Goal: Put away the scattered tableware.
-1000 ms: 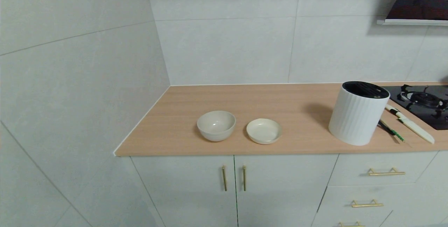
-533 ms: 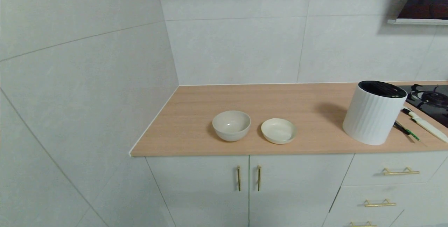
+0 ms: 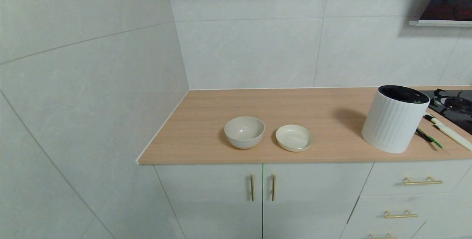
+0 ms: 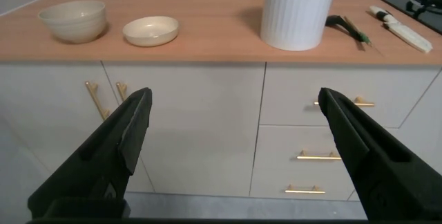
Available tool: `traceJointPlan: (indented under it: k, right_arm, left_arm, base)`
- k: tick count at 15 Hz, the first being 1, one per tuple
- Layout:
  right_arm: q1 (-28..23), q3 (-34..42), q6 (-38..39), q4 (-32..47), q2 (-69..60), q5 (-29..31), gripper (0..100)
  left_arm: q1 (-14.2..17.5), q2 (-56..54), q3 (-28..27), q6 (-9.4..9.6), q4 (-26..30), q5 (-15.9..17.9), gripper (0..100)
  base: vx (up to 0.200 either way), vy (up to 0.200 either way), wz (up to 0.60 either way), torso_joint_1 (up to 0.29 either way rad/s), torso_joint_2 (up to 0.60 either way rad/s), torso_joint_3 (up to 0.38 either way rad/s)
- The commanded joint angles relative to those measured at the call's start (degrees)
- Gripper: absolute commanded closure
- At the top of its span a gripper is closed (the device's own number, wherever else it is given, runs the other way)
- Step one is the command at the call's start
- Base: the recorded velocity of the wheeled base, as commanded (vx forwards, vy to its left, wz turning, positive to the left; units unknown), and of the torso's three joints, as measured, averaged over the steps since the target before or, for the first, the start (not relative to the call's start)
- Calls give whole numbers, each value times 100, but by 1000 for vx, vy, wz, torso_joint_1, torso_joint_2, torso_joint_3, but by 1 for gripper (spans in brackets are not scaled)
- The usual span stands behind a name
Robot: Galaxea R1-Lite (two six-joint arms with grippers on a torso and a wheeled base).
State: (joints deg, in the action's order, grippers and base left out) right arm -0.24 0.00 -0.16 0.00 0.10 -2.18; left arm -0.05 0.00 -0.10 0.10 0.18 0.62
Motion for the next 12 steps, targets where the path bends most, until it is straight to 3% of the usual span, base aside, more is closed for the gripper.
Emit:
traceJointPlan:
  k: [1,5,12]
  right_arm:
    - [-2,0,-2,0,-1,-2,0]
    - [-11,0,-2,0,-1,-2,0]
    - [-2,0,-2,0,-1,-2,0]
  left_arm:
    - [5,0,1,-1,-1,-1,0]
    - [5,0,1,-1,-1,-1,0]
    - [5,0,1,-1,-1,-1,0]
  base:
    - [0,0,0,0,0,0]
    - [0,0,0,-34,71,41]
    - [0,0,0,-221,506,274]
